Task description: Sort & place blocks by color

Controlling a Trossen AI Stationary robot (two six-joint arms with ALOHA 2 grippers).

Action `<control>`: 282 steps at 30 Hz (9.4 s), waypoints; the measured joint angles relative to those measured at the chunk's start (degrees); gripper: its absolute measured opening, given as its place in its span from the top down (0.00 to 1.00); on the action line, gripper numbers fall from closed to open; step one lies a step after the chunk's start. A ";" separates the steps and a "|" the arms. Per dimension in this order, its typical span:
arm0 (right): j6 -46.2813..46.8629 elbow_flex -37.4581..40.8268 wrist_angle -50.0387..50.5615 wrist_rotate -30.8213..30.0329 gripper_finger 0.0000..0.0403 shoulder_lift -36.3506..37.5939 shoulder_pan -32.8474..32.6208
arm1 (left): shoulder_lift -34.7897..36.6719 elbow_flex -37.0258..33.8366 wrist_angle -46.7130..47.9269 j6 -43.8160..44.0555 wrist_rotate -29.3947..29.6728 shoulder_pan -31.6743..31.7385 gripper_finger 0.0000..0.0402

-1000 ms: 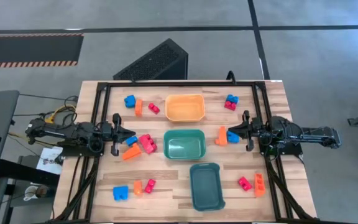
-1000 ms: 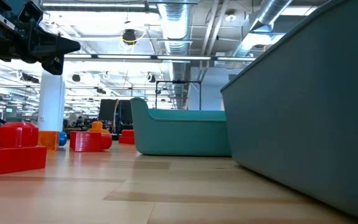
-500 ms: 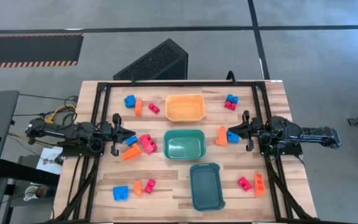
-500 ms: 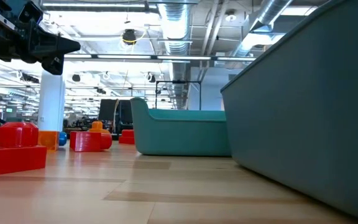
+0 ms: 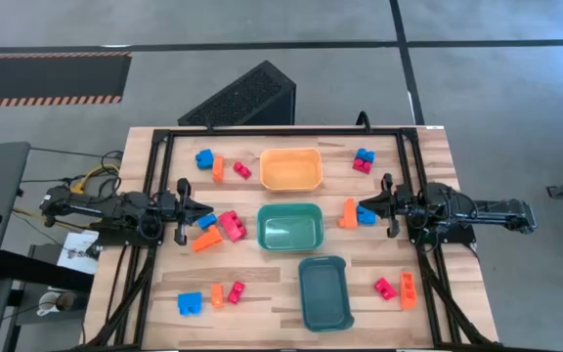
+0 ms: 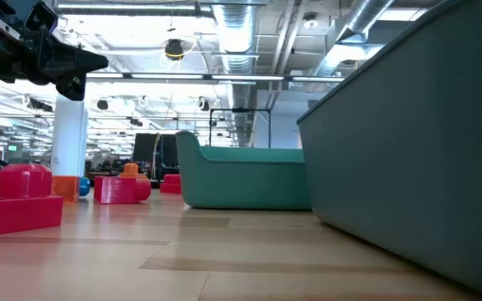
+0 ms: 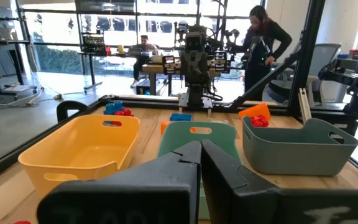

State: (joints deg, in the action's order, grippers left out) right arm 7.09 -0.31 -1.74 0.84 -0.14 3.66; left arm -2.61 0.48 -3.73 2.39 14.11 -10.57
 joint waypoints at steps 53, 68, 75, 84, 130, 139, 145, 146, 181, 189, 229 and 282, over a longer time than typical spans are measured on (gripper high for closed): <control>9.14 -0.67 -22.97 -8.44 0.92 -0.02 0.98 | -0.02 0.00 -0.02 0.00 0.00 0.00 1.00; -0.07 -18.10 0.77 -18.42 0.74 -7.74 3.58 | 0.00 0.01 0.00 0.00 0.00 0.00 1.00; 2.18 -35.66 30.16 -19.36 0.52 -18.77 3.19 | 0.00 0.00 -0.01 0.00 0.00 0.00 1.00; 0.71 -39.11 45.49 -19.45 0.37 -29.95 3.19 | -0.02 0.01 0.00 0.00 0.00 0.00 1.00; 16.04 -43.14 66.39 -11.10 0.35 -55.87 1.79 | -0.01 0.00 0.01 0.00 0.00 0.00 1.00; 16.46 -43.11 64.10 -10.55 0.14 -65.84 0.83 | -0.01 0.01 0.01 0.00 0.00 0.00 1.00; 13.55 -43.11 63.80 -11.17 0.02 -71.75 0.81 | 0.00 0.00 0.00 0.00 0.00 0.00 1.00; 12.53 -43.11 63.61 -11.15 0.01 -72.45 0.83 | 0.00 0.02 0.01 0.00 0.00 0.00 1.00; 2.01 -42.04 57.69 -8.41 0.08 -80.55 1.31 | 0.00 -0.01 -0.01 0.00 0.00 0.00 1.00; 1.94 -42.07 58.05 -7.32 0.09 -79.44 5.16 | 0.00 0.02 0.01 0.00 0.00 0.00 1.00; 10.62 -35.84 45.10 -6.75 0.08 -72.60 6.49 | 0.00 0.00 0.01 0.00 0.00 0.00 1.00; 36.62 -34.97 48.31 0.30 0.63 -72.30 14.01 | 0.00 0.01 0.01 0.00 -0.01 0.00 1.00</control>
State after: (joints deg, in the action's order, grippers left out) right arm 43.72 -35.28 46.57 1.14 -72.44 17.67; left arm -2.61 0.49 -3.73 2.39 14.10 -10.57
